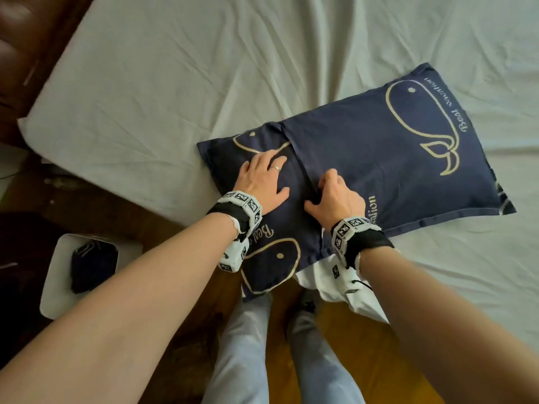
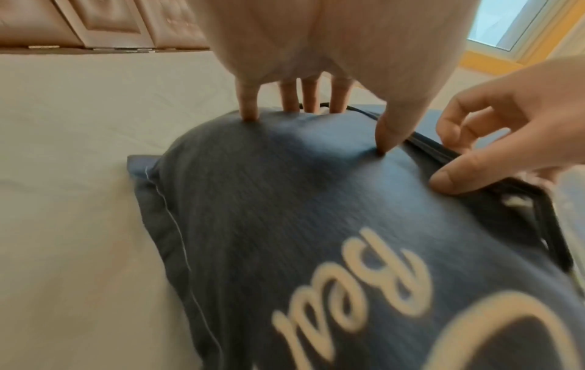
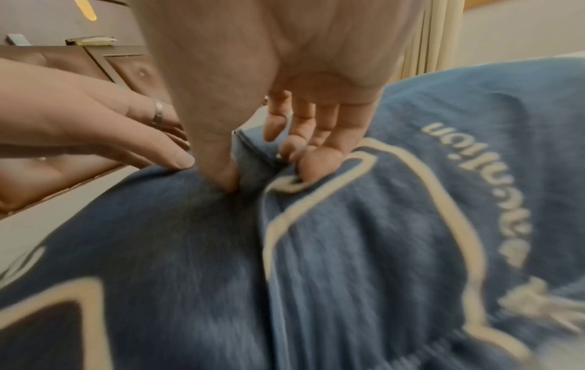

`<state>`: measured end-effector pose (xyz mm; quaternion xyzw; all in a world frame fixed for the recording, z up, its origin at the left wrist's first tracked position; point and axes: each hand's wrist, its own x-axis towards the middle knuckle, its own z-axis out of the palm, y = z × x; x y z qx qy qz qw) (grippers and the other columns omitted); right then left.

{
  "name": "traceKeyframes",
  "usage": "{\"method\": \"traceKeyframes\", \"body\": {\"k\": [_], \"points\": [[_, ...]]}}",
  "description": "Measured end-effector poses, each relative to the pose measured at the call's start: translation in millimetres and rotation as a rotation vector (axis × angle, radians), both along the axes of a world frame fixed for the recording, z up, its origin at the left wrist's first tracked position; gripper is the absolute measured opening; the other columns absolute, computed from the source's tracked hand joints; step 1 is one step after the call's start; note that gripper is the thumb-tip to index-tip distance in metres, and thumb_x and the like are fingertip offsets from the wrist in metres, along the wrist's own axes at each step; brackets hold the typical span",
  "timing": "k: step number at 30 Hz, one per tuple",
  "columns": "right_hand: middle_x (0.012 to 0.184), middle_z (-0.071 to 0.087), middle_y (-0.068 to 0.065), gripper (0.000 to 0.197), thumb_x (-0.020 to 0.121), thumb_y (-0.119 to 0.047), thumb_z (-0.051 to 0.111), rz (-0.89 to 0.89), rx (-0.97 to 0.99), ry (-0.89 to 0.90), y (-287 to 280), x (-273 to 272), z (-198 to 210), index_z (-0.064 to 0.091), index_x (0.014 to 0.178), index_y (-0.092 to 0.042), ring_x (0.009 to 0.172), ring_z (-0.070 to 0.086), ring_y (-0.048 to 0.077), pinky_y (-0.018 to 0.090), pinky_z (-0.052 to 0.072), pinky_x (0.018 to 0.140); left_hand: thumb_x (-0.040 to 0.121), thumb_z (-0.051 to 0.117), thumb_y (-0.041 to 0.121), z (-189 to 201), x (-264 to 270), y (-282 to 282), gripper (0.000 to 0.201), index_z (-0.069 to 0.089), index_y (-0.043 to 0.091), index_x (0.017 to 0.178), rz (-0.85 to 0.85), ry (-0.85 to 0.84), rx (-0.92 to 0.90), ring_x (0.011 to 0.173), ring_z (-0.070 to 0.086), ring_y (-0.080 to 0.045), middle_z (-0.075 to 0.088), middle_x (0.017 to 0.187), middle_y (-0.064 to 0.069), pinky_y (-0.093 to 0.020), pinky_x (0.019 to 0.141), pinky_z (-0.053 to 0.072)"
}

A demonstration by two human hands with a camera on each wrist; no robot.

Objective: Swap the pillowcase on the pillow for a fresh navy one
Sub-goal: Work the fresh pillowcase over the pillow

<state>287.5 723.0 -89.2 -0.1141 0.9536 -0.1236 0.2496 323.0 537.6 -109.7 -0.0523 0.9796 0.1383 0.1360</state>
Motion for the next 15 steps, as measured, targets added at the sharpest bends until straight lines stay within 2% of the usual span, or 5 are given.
{"method": "traceKeyframes", "body": {"k": [4,6,8,12,15], "points": [[0.117,0.062,0.009,0.044,0.084,-0.03,0.064,-0.031,0.109,0.002,36,38,-6,0.042,0.118,-0.013,0.101,0.064,0.036,0.039,0.043,0.069,0.079,0.066,0.051,3,36,40,0.09,0.021,0.023,0.152,0.039,-0.08,-0.049,0.145,0.015,-0.023,0.012,0.158,-0.003,-0.051,0.106,0.037],[0.114,0.065,0.014,0.036,0.089,-0.019,0.053,-0.072,0.137,-0.061,48,55,-12,0.042,0.123,-0.011,0.1,0.064,0.039,0.039,0.04,0.071,0.076,0.071,0.051,2,54,50,0.096,0.017,0.024,0.151,0.118,-0.102,-0.019,0.143,0.015,-0.025,0.011,0.156,-0.004,-0.05,0.1,0.043],[0.107,0.066,0.017,0.029,0.091,-0.013,0.046,-0.085,0.098,-0.092,55,70,-17,0.043,0.12,-0.01,0.096,0.065,0.041,0.038,0.039,0.07,0.073,0.075,0.05,1,68,58,0.1,0.017,0.024,0.151,0.236,-0.116,0.046,0.139,0.02,-0.027,0.015,0.152,-0.006,-0.047,0.099,0.045],[0.094,0.067,0.008,0.018,0.088,-0.023,0.053,0.127,-0.008,-0.024,53,95,-20,0.047,0.104,-0.016,0.082,0.065,0.037,0.038,0.047,0.065,0.073,0.076,0.048,-5,88,62,0.103,0.015,0.026,0.152,0.36,-0.171,0.111,0.129,0.03,-0.029,0.021,0.144,-0.007,-0.041,0.103,0.041],[0.098,0.068,0.005,0.021,0.087,-0.03,0.059,0.185,0.037,-0.176,59,96,-18,0.055,0.106,-0.022,0.09,0.065,0.033,0.037,0.051,0.073,0.07,0.077,0.052,-7,93,60,0.101,0.019,0.028,0.149,0.346,-0.17,0.124,0.123,0.036,-0.03,0.027,0.138,-0.007,-0.042,0.101,0.043]]}}
